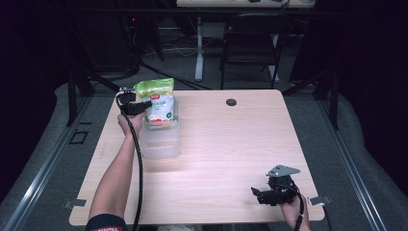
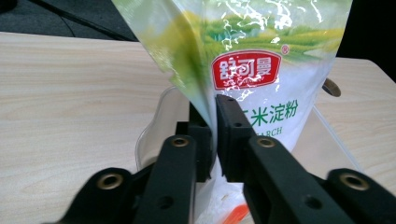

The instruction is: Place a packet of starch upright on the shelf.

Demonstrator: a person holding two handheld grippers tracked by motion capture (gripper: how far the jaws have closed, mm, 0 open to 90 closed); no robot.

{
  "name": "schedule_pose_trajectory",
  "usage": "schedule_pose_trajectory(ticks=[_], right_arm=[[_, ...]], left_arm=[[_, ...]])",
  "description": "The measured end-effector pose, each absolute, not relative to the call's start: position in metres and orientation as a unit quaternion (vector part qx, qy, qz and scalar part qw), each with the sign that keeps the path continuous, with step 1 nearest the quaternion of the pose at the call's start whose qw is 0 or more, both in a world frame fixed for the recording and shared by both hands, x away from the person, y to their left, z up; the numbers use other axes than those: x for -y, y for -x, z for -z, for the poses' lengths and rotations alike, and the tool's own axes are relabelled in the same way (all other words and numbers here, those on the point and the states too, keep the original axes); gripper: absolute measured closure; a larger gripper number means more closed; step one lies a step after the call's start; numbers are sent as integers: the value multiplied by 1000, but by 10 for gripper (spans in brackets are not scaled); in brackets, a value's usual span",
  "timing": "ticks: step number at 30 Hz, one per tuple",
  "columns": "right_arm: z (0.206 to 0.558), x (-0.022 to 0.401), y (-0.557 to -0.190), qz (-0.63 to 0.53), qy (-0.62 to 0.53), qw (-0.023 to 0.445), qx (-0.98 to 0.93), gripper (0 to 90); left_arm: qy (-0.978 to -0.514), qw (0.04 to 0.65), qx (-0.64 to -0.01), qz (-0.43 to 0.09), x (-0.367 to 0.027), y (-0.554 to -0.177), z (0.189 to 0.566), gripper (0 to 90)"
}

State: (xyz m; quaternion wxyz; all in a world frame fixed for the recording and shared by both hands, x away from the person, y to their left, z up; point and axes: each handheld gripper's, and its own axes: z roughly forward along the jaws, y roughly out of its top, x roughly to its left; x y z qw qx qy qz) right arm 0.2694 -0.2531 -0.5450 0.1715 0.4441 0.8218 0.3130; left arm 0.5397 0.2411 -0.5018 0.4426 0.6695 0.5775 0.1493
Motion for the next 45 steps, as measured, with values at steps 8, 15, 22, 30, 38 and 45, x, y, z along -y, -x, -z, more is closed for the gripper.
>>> schedule_pose_trajectory(ticks=[8,15,22,30,38,45], right_arm=[[545,253,-269,-316,-445,171,-820,148],[544,253,-269,-315,-442,171,-822,148],[544,253,-268,-318,-441,172,-822,148],[543,252,-268,-315,-438,175,-823,148],[544,251,-268,-321,-440,172,-821,148],[543,250,-267,-315,-436,175,-825,148]], left_arm=[[-693,424,-558,-171,-236,-534,485,401],[-714,394,-546,-193,-230,-520,463,181],[-729,395,-525,-194,-232,-479,447,113],[-750,412,-495,-148,-239,-422,448,58],[-766,428,-465,-114,-243,-368,468,31],[-766,429,-456,-145,-244,-334,487,22]])
